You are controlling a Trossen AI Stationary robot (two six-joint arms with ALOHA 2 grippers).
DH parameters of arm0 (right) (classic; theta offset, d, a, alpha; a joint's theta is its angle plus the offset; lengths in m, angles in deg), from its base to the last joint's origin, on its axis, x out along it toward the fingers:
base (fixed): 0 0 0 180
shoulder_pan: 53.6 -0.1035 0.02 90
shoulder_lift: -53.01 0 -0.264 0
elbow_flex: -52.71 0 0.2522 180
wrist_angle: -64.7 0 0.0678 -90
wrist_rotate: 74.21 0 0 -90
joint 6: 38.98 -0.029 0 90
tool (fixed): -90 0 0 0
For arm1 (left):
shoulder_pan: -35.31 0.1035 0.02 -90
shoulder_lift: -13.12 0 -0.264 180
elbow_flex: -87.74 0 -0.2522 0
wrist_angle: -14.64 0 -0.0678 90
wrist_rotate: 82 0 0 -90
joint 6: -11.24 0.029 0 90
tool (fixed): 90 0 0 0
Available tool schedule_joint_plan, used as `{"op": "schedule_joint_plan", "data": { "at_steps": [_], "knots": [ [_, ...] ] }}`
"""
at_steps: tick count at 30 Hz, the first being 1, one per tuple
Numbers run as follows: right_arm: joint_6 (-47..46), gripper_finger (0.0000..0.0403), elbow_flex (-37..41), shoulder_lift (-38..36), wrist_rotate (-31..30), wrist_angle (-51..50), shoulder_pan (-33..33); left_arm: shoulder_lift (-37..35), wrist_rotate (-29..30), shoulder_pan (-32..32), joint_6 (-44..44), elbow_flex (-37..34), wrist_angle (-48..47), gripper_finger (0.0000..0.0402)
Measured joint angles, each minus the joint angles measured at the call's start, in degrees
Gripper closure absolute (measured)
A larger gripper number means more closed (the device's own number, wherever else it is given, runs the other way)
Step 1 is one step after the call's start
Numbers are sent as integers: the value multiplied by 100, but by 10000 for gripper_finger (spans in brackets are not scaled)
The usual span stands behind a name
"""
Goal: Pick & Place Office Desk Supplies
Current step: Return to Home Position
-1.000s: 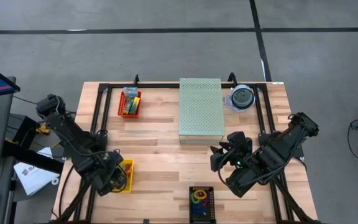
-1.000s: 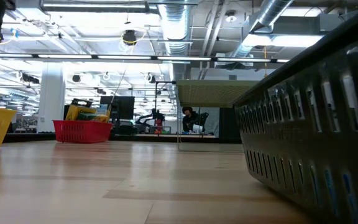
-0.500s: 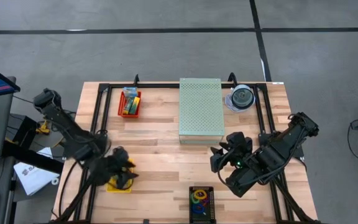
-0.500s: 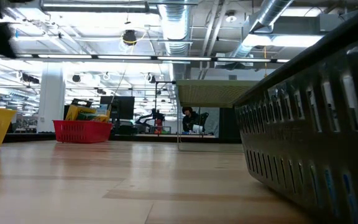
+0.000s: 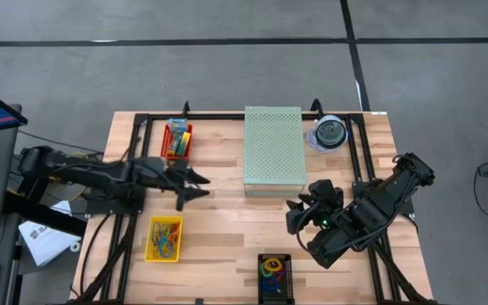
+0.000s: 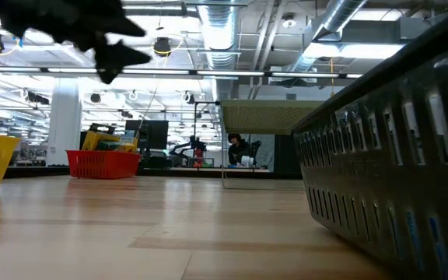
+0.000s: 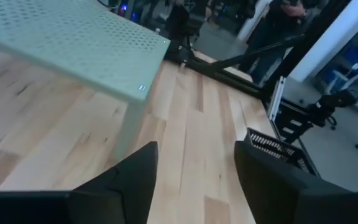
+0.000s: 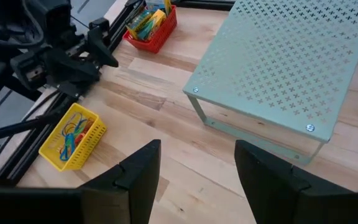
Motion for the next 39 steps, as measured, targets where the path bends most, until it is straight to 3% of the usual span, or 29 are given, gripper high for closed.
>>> {"op": "schedule_joint_plan", "data": {
  "at_steps": [6,12,22,31,39],
  "knots": [
    [67,201,0,0,-93,152,31,-1480,416,-290,-173,-1166,53,204],
    [227,201,0,0,-75,233,107,-2350,1019,-728,75,-1644,114,211],
    [6,201,2,78,-111,313,105,-3355,763,-702,426,-2166,-140,211],
    [239,201,13,396,-105,722,99,-4410,714,-702,828,-2229,-961,211],
    [153,201,13,459,-73,686,86,-4524,647,-399,1290,-2225,-993,211]
  ]
}}
